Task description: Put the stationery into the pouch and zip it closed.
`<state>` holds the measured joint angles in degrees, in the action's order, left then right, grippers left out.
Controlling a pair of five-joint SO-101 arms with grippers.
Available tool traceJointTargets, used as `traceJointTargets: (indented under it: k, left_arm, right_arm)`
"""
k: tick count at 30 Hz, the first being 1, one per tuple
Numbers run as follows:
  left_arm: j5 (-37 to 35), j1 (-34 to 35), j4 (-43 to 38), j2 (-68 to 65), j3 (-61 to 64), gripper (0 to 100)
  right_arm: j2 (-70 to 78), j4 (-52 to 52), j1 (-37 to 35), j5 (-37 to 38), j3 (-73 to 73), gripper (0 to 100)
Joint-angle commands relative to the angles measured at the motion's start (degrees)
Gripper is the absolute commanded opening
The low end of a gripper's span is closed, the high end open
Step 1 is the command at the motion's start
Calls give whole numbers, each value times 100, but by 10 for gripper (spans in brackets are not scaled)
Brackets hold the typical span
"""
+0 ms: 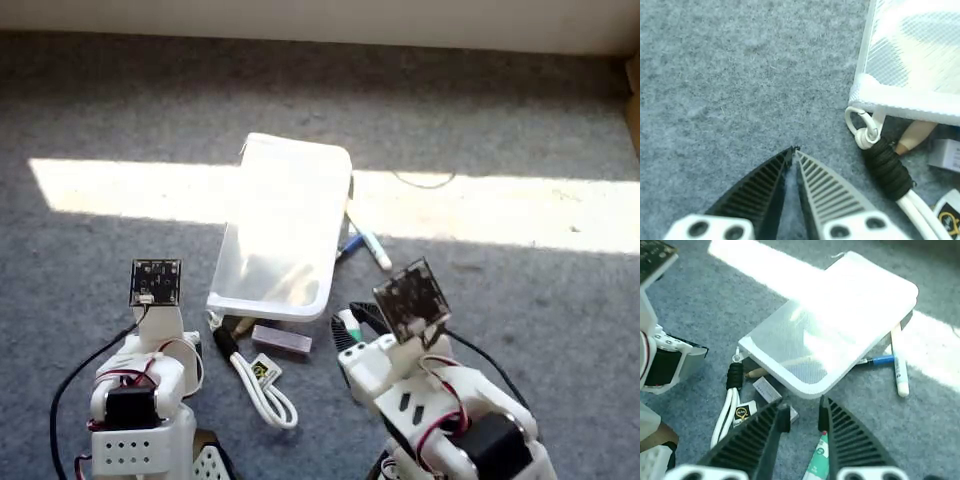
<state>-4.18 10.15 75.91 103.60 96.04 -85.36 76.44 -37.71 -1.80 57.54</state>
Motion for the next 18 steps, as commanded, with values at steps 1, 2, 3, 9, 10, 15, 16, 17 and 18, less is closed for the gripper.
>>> traceJointTargets:
  k: [1,2,3,9,10,15,16,17,18]
  left_arm:
    - [-35,75,18,40,119,7]
    - [-35,75,18,40,119,7]
    - [-35,75,18,40,119,7]
    - [-35,75,18,40,119,7]
    - [-35,75,18,40,119,7]
    - [-35,75,18,40,119,7]
    - [-35,75,18,40,119,7]
    - [-35,75,18,40,119,7]
    - [-35,75,18,40,119,7]
  right_arm:
    - [1464,-22,-268,-378,-664,180]
    - [1763,-4,-382,-466,-787,203]
    - [2026,-4,-514,-563,-910,222]
    - [2721,-251,-1719,-1046,-1138,241]
    - [2738,-382,-1930,-1134,-1138,241]
    - [2941,-1147,-2571,-1301,-593,241]
    - [3029,-1349,-2615,-1301,-497,241]
    - [3125,-1552,-2651,-1301,-382,241]
    - [3248,-1727,-2677,-1310,-295,241]
